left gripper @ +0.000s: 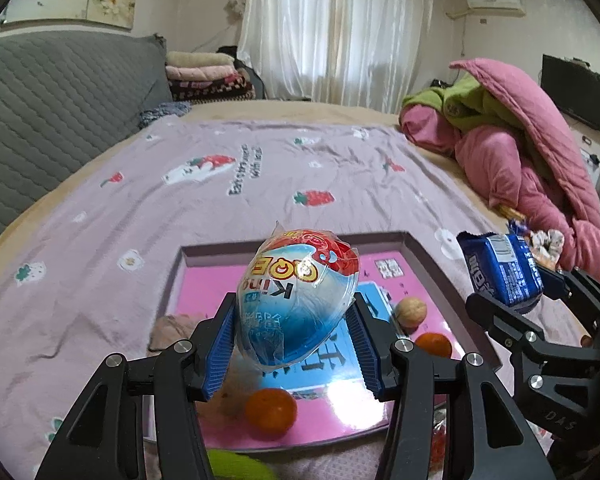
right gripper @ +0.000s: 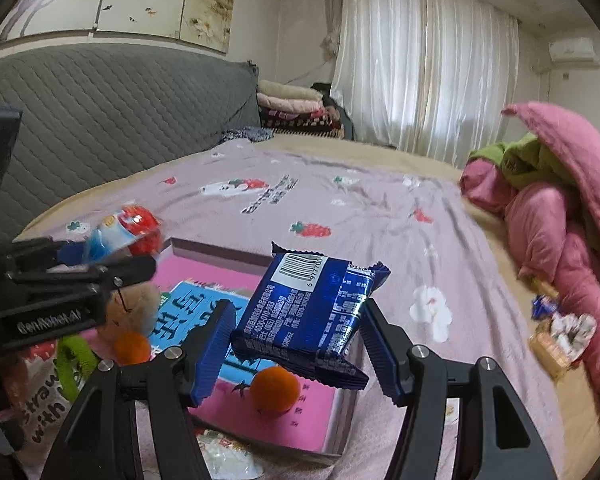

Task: Organize objects
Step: 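Lower the blue snack packet into the tray with the right gripper while the left lowers the Kinder egg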

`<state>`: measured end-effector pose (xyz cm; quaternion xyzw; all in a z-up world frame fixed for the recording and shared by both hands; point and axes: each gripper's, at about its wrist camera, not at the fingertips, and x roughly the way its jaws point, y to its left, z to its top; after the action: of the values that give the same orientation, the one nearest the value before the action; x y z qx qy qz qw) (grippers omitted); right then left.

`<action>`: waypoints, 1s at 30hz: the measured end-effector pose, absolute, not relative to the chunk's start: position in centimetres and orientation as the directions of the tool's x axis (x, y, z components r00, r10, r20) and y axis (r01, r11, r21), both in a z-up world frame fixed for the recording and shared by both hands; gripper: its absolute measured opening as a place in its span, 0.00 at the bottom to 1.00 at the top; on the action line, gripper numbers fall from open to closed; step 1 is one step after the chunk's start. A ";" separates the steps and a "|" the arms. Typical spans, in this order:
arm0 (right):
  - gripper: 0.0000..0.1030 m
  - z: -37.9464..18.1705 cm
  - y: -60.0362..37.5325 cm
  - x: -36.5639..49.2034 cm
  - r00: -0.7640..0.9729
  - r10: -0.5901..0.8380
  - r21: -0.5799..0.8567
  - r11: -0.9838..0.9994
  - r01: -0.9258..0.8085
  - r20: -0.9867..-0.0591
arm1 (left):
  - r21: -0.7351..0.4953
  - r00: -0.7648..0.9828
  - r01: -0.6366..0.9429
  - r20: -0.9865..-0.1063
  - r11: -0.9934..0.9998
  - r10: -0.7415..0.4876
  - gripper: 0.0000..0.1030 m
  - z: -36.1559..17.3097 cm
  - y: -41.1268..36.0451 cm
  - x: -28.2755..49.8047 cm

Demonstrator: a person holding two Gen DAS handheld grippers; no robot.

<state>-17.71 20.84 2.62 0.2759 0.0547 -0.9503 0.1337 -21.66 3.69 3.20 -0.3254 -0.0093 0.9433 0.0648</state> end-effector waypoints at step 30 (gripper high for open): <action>0.61 -1.1 21.5 -19.8 -0.720 -0.234 0.026 -0.957 0.288 -0.653 | -0.036 -0.719 -0.158 -0.681 -0.987 0.140 0.53 -0.7 5.9 -22.2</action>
<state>-19.78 21.52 -1.09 0.3465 0.0388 -0.9266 0.1408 -22.22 5.92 -0.66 -0.3663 0.0123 0.9269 0.0805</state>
